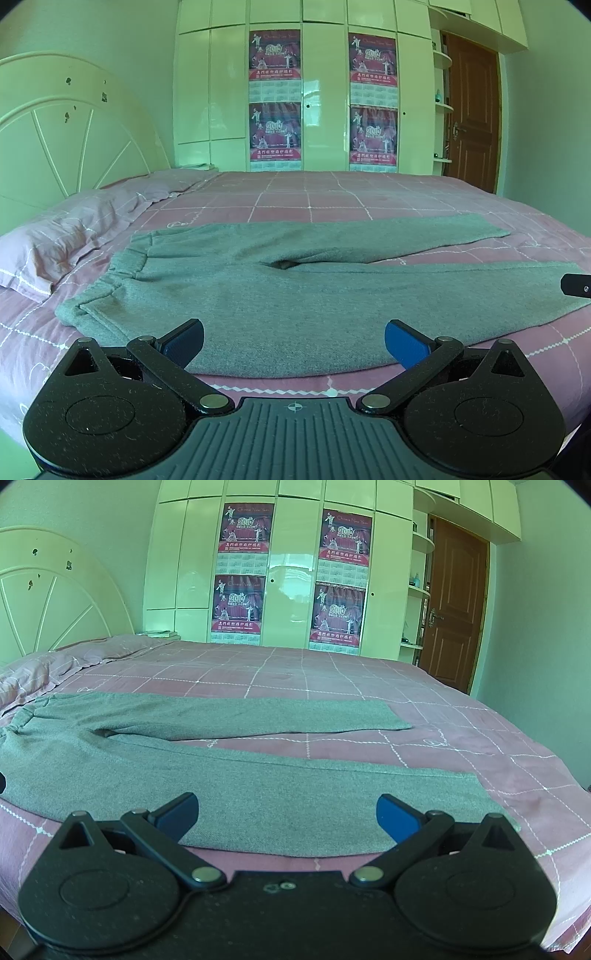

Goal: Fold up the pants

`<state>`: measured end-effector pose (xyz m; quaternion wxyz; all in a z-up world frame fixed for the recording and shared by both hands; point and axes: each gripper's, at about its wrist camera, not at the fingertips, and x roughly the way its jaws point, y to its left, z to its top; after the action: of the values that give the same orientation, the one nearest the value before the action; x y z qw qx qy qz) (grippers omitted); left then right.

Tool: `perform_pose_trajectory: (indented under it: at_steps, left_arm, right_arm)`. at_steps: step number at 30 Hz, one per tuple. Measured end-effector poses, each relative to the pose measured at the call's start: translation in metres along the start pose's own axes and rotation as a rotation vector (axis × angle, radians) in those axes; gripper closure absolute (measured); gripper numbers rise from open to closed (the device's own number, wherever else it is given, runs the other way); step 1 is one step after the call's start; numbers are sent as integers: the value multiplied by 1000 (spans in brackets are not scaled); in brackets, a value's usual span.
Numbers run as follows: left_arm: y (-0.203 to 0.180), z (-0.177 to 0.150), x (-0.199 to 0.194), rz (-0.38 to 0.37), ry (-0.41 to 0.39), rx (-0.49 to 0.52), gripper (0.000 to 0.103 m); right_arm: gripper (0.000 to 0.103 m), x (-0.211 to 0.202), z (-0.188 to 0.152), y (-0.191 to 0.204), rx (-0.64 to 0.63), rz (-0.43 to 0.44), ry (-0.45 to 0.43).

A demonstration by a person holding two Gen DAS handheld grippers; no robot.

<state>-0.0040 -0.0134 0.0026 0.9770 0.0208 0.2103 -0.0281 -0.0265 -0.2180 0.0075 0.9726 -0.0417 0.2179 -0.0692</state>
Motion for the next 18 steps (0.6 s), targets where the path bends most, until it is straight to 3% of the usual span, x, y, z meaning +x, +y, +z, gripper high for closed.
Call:
perform_pose_trajectory:
  at_steps: [18]
  left_arm:
    - [-1,-1,2,-2,2,3,0]
  right_arm:
    - [6,0,0,0,-1,0,0]
